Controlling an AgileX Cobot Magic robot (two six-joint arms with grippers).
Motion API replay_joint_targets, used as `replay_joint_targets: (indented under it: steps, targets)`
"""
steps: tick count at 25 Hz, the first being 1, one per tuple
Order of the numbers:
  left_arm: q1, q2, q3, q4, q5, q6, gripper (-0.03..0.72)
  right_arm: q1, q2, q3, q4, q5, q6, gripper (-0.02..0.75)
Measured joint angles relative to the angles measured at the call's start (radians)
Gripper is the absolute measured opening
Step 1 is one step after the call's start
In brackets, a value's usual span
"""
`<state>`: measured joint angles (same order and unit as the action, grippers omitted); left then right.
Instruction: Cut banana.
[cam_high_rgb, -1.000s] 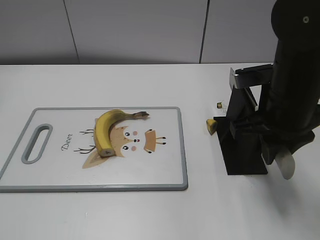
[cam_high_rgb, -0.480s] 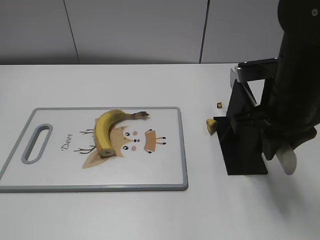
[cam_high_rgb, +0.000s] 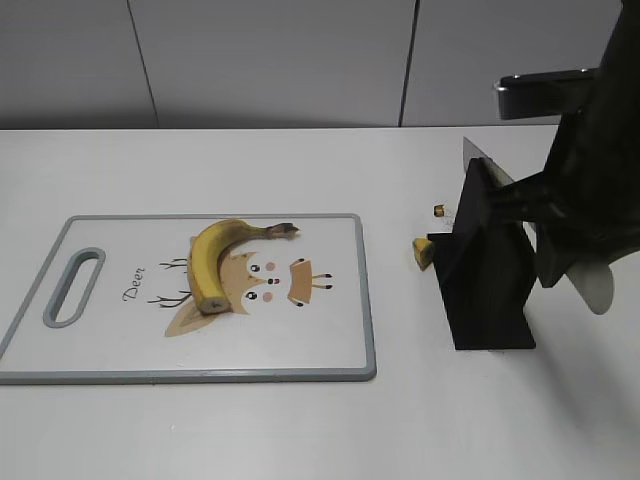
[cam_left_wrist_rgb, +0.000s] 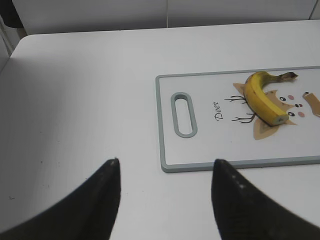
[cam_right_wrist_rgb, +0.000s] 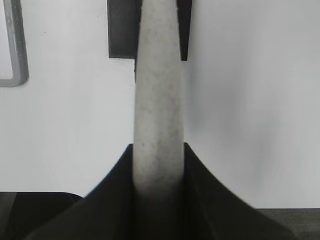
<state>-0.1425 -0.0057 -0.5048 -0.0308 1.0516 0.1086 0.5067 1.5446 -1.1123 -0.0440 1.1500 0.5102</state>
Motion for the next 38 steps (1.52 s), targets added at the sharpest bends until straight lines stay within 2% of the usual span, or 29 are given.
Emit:
replay_joint_targets:
  steps: [11,22,31,38]
  targets:
    - [0.000,0.000,0.000,0.000,0.000,0.000,0.553,0.001,-0.075,-0.051,-0.013,-0.005,0.017,0.161]
    - [0.000,0.000,0.000,0.000,0.000,0.000,0.553,0.001,-0.090,-0.229,-0.058,0.032,-0.032,0.160]
    - [0.000,0.068,-0.024,-0.036,-0.041,0.032,0.553,0.001,-0.085,-0.327,-0.005,0.034,-0.497,0.160]
    - [0.000,0.298,-0.087,-0.151,-0.200,0.190,0.553,0.001,0.012,-0.375,0.109,0.027,-0.839,0.160]
